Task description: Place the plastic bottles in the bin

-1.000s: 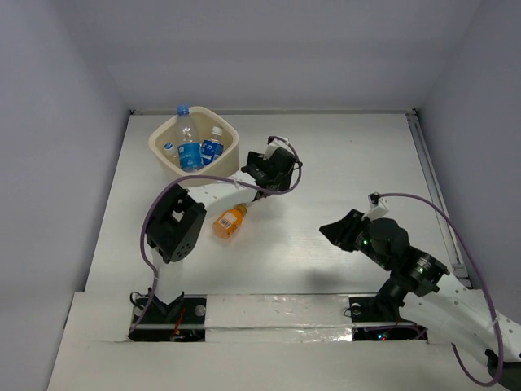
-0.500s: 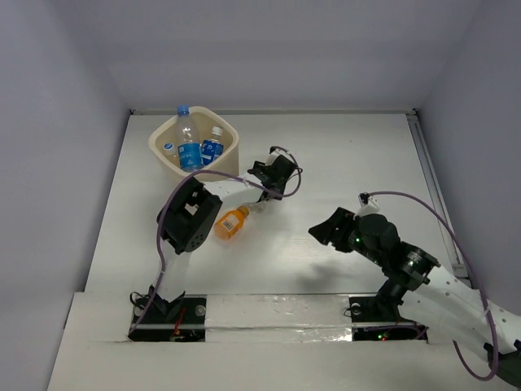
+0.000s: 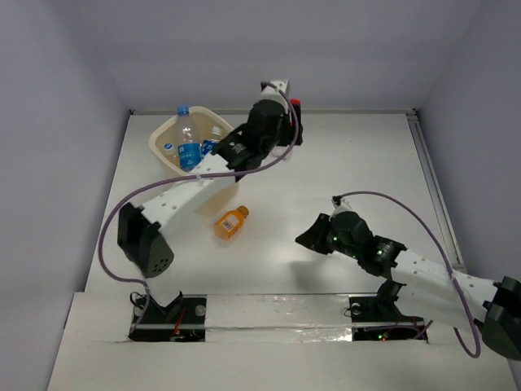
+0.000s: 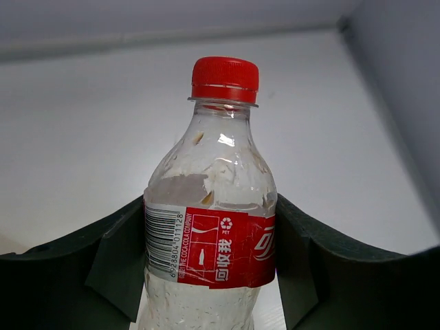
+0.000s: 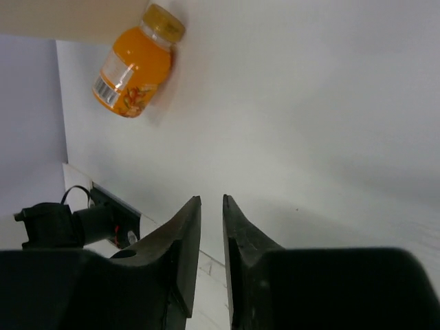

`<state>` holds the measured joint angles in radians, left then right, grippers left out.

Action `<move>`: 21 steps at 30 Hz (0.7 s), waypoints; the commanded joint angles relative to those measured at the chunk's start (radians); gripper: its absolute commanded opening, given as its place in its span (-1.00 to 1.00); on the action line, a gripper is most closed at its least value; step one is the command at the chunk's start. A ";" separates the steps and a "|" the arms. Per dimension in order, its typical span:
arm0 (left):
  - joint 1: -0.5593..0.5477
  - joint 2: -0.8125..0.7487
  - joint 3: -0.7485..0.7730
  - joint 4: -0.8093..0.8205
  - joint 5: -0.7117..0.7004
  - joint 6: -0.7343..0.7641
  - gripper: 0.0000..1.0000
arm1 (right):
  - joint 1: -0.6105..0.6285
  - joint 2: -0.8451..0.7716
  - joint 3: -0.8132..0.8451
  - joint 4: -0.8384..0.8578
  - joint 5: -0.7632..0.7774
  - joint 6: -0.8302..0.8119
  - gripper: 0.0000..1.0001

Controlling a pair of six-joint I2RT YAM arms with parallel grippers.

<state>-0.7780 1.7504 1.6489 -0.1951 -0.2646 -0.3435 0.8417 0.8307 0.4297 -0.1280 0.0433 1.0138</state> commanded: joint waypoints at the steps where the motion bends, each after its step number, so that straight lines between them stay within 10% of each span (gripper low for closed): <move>1: 0.019 -0.153 0.113 0.019 0.037 -0.014 -0.38 | 0.042 0.109 0.053 0.171 -0.020 -0.004 -0.49; 5: 0.106 -0.274 0.103 0.019 0.067 -0.032 -0.38 | 0.085 0.339 0.248 0.122 0.038 -0.011 0.64; 8: 0.198 -0.383 0.034 0.025 0.071 -0.048 -0.38 | 0.120 0.530 0.417 0.068 0.064 -0.001 0.99; 21: 0.641 -0.624 -0.225 0.049 0.156 -0.064 -0.39 | 0.120 1.018 0.822 0.021 0.006 0.078 0.99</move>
<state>-0.2146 1.1488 1.4544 -0.1875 -0.1596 -0.3893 0.9569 1.8050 1.1683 -0.0887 0.0666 1.0649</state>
